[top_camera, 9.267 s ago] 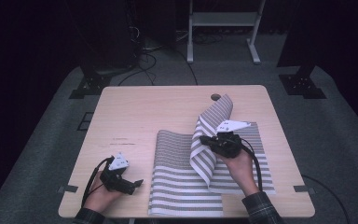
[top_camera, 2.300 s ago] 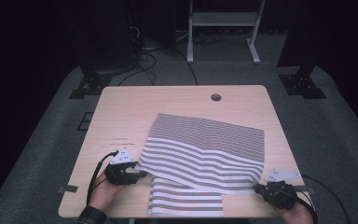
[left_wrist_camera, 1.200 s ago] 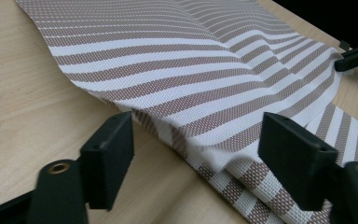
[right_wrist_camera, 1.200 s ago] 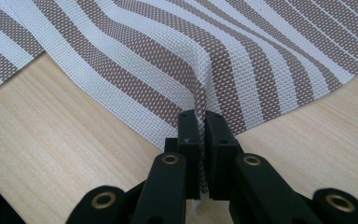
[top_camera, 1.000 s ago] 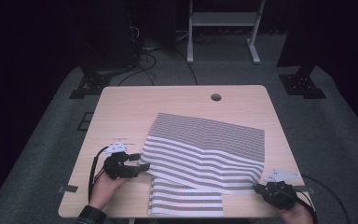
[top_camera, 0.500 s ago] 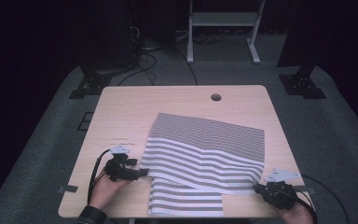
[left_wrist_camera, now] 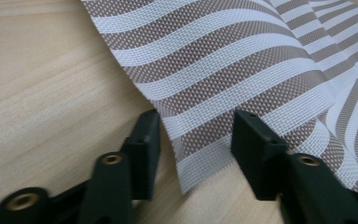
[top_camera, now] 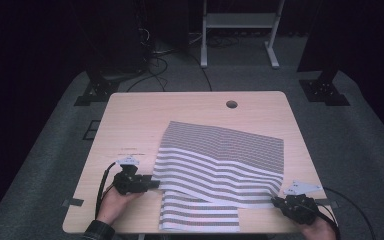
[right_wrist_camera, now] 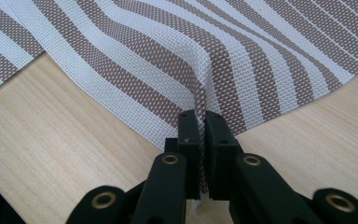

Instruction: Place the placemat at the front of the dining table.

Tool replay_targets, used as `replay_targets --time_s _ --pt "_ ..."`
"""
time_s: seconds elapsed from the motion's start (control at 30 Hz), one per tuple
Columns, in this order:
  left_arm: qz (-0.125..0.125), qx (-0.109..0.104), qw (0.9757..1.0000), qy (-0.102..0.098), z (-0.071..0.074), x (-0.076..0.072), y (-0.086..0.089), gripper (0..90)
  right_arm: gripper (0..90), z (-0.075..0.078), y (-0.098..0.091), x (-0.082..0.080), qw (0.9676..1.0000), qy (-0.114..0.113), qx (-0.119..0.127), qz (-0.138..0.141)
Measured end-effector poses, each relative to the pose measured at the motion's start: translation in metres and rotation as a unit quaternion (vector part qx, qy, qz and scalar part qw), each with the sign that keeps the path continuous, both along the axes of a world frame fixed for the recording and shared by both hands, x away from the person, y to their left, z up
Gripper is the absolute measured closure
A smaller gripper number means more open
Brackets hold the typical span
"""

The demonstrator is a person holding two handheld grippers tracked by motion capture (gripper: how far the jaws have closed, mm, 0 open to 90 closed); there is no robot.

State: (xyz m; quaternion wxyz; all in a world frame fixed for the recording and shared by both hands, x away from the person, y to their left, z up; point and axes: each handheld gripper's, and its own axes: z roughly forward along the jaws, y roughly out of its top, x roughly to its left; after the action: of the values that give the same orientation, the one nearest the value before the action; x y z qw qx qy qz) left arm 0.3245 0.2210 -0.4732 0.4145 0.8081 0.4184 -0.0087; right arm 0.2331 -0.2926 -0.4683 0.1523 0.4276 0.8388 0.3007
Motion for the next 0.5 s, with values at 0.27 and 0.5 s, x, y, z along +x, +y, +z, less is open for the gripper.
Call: replay_targets --time_s 0.27,0.5 --pt "-0.002 0.026 0.9997 -0.002 0.006 0.0 -0.001 90.0 86.1 0.0 0.001 0.0 1.0 -0.001 -0.003 0.0" --pt "0.004 0.009 0.9997 -0.021 0.018 -0.004 0.006 90.0 86.9 0.003 0.0 0.001 0.9998 -0.009 -0.018 -0.004"
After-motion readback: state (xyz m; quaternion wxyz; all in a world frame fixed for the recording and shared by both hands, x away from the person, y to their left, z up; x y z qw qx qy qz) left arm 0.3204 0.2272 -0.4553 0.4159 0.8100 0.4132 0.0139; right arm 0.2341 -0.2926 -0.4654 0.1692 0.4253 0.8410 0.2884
